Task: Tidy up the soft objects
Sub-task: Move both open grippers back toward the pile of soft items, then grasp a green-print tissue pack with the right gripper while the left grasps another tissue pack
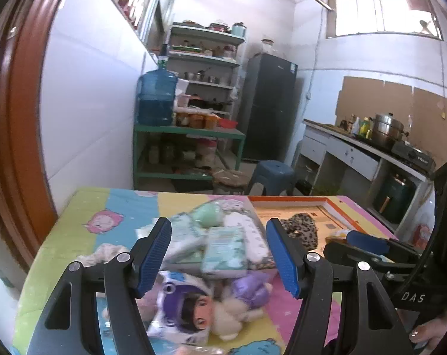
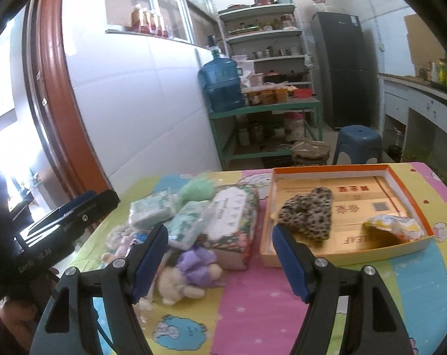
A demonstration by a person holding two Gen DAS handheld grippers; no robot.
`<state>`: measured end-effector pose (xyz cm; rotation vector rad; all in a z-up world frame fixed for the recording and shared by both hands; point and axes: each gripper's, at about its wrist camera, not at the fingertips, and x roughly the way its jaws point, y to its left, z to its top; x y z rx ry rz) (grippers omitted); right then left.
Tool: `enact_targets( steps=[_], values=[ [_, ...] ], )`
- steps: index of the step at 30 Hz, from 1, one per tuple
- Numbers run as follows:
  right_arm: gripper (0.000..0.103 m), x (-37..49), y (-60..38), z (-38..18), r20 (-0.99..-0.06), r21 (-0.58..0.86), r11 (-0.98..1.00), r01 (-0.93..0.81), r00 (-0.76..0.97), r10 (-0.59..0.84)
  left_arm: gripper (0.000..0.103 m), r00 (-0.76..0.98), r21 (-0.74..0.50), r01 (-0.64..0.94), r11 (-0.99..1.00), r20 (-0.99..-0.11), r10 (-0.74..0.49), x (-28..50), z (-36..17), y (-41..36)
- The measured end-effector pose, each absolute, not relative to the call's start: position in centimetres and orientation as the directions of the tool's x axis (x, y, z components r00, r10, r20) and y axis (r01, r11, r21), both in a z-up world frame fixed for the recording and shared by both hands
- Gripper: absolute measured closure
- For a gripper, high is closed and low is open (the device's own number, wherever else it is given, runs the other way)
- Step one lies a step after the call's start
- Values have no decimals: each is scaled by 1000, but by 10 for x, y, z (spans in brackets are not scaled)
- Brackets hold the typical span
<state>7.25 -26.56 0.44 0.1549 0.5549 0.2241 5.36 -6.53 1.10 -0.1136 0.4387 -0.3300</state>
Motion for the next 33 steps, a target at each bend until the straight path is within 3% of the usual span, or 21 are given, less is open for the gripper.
enact_targets(
  steps=[17,33],
  values=[
    [30,106,-193,-32,-584,176,967,-185,771,254,35,862,-228,205,952,-418,-286,61,-17,21],
    [30,152,-148,-66,-666,50,997,-55,743,74,35,873,-261,140,955,-423,-243,72,-38,61]
  ],
)
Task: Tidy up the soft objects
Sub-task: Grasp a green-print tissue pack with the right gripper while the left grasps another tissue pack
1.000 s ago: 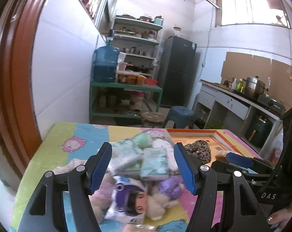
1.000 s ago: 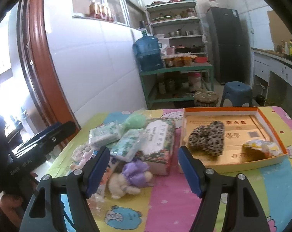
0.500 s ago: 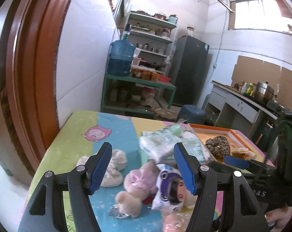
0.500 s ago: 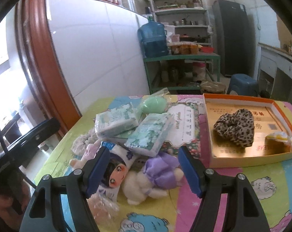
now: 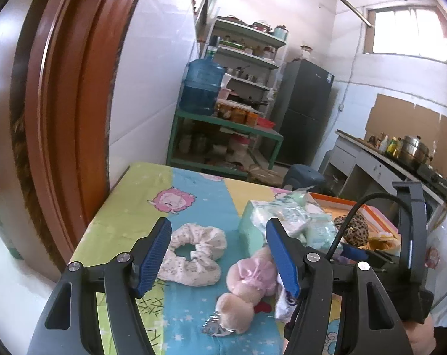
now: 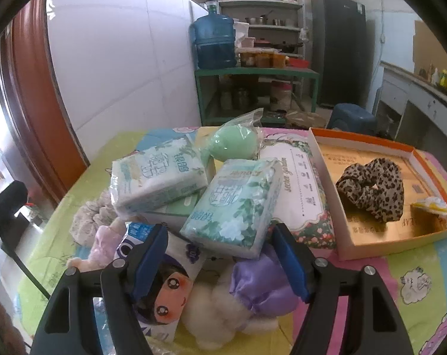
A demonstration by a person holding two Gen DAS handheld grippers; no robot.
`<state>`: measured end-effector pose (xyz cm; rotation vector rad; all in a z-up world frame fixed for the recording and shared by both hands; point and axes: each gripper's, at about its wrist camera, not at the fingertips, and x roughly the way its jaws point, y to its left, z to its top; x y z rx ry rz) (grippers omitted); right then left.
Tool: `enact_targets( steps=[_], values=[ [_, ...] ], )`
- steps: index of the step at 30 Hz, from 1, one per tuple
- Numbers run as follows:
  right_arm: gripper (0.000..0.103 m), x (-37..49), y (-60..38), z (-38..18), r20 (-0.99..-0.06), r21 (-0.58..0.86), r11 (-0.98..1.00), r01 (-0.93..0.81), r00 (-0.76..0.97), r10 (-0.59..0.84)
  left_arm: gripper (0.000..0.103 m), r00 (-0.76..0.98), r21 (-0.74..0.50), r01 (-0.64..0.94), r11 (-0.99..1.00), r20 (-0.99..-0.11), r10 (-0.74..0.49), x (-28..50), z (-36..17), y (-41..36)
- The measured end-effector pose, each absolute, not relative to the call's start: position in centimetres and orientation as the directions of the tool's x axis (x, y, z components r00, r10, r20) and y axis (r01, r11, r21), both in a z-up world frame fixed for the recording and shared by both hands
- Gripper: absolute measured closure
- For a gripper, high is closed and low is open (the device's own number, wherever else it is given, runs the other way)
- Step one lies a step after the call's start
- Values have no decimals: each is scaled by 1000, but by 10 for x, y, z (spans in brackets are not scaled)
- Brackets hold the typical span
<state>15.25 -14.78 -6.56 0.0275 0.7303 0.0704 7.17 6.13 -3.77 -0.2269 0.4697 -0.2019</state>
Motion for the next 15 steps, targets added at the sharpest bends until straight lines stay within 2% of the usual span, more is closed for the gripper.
enact_targets(
  steps=[3,5,8,15],
  values=[
    [32,155,-146,-66,-666,27,998,-56,744,60,35,870,-282,131,950,-427,-247,75,-42,68],
    [48,156,-145,-67,-670,3,999,-53,741,42,35,869,-291,129,948,-428,-250,76,-45,71],
    [55,155,-145,-67,-667,-15,998,-59,744,34,35,866,-296,131,946,-430,-254,78,-48,72],
    [65,151,-160,-63,-655,54,996,-70,750,88,35,860,-294,154,943,-430,-274,83,-51,66]
  ],
)
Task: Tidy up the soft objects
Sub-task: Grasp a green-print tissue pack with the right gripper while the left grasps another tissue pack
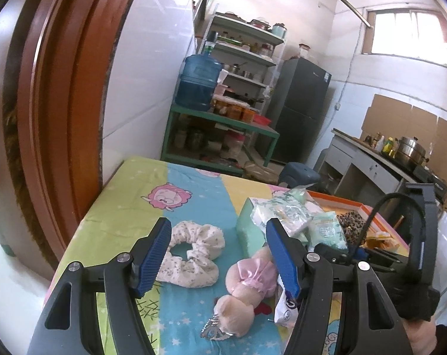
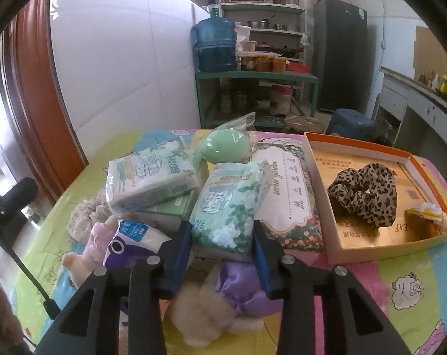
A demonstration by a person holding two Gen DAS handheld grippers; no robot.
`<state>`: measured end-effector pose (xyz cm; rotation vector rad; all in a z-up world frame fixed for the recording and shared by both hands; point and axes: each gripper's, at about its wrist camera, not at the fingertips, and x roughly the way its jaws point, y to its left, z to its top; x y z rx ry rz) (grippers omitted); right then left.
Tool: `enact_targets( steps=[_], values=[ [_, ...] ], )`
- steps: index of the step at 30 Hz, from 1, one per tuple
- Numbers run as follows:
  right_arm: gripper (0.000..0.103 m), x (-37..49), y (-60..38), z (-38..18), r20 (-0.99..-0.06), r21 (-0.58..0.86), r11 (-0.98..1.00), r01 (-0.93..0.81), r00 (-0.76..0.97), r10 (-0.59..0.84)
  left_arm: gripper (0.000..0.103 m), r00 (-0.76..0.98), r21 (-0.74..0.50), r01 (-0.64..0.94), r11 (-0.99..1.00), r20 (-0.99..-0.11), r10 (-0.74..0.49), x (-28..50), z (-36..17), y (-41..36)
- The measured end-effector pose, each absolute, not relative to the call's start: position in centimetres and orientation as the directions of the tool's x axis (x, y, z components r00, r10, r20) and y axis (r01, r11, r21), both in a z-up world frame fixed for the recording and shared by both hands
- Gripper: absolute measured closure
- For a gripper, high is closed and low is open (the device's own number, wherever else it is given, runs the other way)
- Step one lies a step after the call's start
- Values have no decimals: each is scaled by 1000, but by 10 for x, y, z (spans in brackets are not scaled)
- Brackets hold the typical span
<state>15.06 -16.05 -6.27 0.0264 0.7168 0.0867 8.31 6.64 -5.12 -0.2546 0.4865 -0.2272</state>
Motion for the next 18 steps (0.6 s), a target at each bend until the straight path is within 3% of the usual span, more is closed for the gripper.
enact_targets(
  steps=[11,18],
  values=[
    [68,139,-177,-48,-626,133,986,-97,764,159,35,842,-247,242,938,-426,-330,97,-46,45],
    [68,123,-182,-32,-598,132,985,-114,783,171,35,736,-194,494,847,-425,-527,127,-41,20]
  ],
)
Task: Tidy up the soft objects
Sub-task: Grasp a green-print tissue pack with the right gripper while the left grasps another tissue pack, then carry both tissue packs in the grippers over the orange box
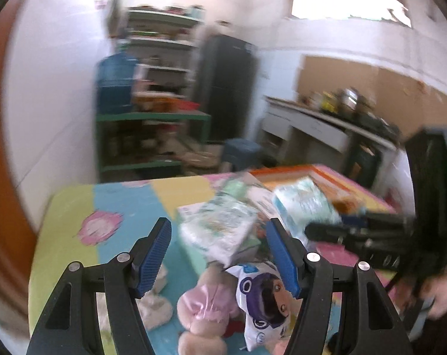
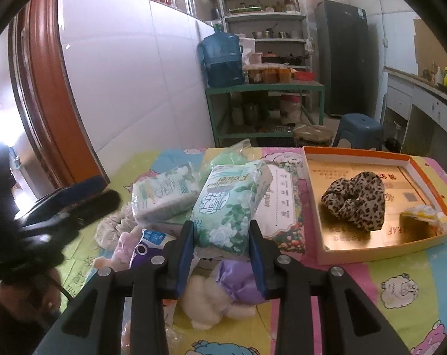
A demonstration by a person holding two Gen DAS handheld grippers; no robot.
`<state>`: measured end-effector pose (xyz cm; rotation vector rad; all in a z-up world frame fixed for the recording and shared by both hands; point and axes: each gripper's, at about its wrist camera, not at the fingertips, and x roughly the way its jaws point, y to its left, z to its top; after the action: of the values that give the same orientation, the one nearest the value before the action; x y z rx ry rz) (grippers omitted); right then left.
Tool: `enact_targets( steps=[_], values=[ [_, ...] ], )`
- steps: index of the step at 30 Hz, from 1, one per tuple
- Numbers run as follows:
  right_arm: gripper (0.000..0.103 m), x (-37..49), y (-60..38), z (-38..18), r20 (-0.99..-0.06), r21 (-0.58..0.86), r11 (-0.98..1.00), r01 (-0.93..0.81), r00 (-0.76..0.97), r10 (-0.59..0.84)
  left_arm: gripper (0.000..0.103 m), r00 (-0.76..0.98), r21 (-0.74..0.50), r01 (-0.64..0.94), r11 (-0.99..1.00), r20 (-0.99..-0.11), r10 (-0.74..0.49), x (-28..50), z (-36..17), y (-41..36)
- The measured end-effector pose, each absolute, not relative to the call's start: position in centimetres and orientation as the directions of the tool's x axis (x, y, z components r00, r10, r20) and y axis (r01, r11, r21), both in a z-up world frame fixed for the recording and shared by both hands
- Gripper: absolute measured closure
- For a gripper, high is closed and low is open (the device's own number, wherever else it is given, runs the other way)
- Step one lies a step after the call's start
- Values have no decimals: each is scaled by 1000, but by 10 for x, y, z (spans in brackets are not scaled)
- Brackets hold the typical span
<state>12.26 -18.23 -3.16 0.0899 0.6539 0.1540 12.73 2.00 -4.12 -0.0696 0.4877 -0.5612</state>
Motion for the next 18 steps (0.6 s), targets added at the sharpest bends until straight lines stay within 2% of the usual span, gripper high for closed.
enact_targets(
  steps=[6,9,18],
  values=[
    [68,118,-188,-28,-593,143,984,-107,787,172,35,602,-75,695,715,-481,-637,152,-49,1],
    [67,118,-192,-28,-595,154,983,-100,785,174,35,572,-43,729,683,-509,-643,166,-53,-2],
    [67,122,-199,-27,-595,176,980,-92,783,180,35,523,-56,764,642,-528,-669,199,-60,1]
  ],
)
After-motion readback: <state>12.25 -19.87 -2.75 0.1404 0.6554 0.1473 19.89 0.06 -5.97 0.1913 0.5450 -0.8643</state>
